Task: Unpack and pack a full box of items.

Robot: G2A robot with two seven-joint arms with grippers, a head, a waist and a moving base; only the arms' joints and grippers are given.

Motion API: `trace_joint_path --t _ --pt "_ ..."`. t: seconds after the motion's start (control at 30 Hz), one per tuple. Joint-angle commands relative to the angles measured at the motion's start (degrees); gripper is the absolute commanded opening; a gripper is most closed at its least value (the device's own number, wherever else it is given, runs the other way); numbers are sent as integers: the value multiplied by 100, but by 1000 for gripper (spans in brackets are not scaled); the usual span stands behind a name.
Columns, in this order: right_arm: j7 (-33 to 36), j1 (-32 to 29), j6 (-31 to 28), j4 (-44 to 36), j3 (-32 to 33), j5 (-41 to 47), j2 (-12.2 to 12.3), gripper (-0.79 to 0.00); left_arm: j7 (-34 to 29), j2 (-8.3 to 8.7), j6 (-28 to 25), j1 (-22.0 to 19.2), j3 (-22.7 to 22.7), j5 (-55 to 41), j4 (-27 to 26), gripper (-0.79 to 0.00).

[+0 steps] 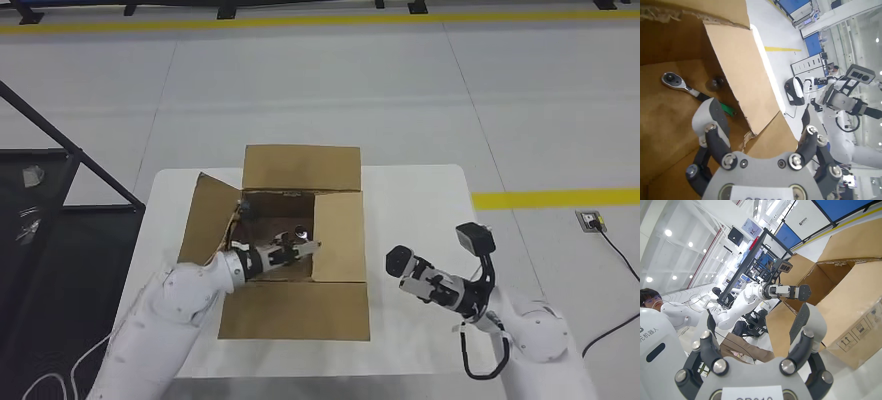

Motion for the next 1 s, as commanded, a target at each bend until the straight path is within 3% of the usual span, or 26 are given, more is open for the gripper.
trace_joint_path --t 0.0,0.23,0.5,0.63,0.97 --pt "-28 -71 -9 0 102 93 33 0 -54 -92 -11 -302 263 -244 494 0" --pt "-109 -377 -104 -13 404 318 141 0 -111 -430 -344 -981 1020 -793 1676 0" --pt "-250 -578 -204 -61 500 420 228 0 -285 -698 -963 -1386 1424 -1220 2334 0" --pt "-320 -648 -265 -114 500 434 265 0 -345 -706 -1098 -1428 1339 -1326 2258 0" --pt "-803 -973 -570 -246 819 563 358 0 178 -748 -865 -1301 1322 -1052 1200 0"
